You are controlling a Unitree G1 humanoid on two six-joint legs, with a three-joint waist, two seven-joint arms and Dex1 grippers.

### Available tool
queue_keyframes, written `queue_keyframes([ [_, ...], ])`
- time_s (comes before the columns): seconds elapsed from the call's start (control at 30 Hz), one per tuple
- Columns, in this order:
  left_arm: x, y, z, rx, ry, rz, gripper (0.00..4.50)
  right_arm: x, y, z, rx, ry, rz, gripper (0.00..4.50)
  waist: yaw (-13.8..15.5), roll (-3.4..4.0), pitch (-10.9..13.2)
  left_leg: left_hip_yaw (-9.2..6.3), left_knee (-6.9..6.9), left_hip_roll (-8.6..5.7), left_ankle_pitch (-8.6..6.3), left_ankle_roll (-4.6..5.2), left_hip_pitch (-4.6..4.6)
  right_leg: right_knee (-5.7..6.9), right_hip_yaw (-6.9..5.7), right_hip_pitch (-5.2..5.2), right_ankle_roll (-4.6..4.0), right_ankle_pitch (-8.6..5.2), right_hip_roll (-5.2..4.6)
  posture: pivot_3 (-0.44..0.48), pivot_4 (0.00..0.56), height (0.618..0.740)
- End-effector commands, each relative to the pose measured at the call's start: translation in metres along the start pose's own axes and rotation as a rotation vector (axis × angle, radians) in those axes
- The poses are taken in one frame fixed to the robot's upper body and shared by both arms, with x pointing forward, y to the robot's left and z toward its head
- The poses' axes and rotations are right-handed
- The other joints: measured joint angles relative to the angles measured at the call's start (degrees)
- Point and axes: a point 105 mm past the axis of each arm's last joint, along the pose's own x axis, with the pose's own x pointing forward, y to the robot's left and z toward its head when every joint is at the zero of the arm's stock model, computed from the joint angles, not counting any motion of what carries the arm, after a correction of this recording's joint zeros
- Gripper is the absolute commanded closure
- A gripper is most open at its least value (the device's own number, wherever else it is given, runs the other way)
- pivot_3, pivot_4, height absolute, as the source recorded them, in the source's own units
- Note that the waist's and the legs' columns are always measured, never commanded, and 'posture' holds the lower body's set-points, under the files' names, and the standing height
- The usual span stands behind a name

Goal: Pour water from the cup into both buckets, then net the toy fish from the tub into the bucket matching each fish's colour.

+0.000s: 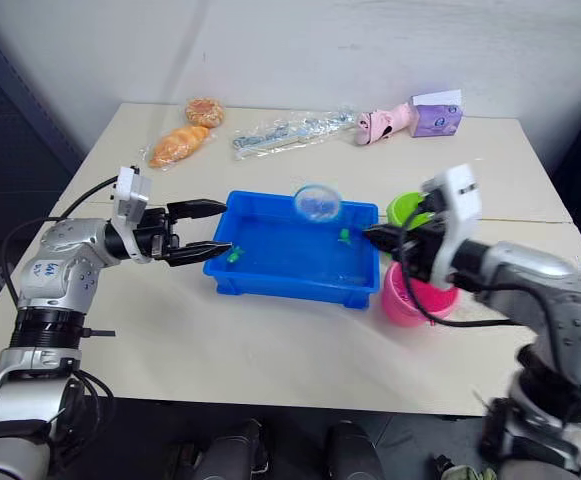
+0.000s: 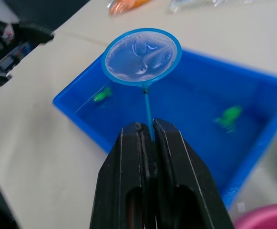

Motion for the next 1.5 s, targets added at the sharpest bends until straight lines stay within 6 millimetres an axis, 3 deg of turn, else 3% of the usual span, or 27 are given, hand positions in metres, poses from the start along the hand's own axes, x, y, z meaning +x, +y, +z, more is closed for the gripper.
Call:
queue_keyframes([
  [0.03, -0.003, -0.001, 0.005, 0.035, 0.002, -0.003, 0.05, 0.006, 0.003, -0.015, 0.018, 0.049, -0.029, 4.50, 0.07, 0.00, 0.00, 0.00, 0.00, -0.02, 0.00, 0.01, -0.06, 0.04, 0.00, -0.06, 0.00, 0.00, -0.02, 0.000, 0.150, 0.740],
  [0.43, -0.001, -0.003, 0.003, 0.040, 0.027, -0.011, 0.05, 0.028, -0.024, -0.034, 0.170, 0.144, -0.176, 4.50, -0.26, 0.00, 0.00, 0.02, -0.03, -0.05, -0.01, 0.03, -0.05, 0.09, 0.03, -0.12, 0.00, 0.00, -0.01, 0.000, 0.150, 0.740],
  [0.67, 0.000, -0.003, 0.004, 0.045, 0.027, -0.012, 0.05, 0.034, -0.022, -0.040, 0.228, 0.170, -0.146, 4.50, -0.27, 0.00, 0.00, 0.02, -0.06, -0.05, -0.02, 0.05, -0.09, 0.11, 0.01, -0.12, 0.00, 0.00, -0.02, 0.000, 0.150, 0.740],
  [1.0, 0.004, -0.004, 0.005, 0.047, 0.034, -0.024, 0.05, 0.034, -0.047, -0.038, 0.271, 0.163, -0.319, 4.50, -0.26, 0.00, 0.00, 0.02, -0.09, -0.05, -0.02, 0.05, -0.09, 0.10, 0.02, -0.14, 0.00, 0.00, -0.02, 0.000, 0.150, 0.740],
  [1.5, 0.008, -0.005, 0.006, 0.055, 0.027, -0.029, 0.05, 0.035, -0.058, -0.018, 0.201, 0.048, -0.417, 4.50, -0.26, 0.00, 0.00, 0.04, -0.31, -0.07, 0.00, 0.03, -0.11, 0.07, 0.03, -0.20, 0.00, 0.00, -0.01, 0.000, 0.150, 0.740],
])
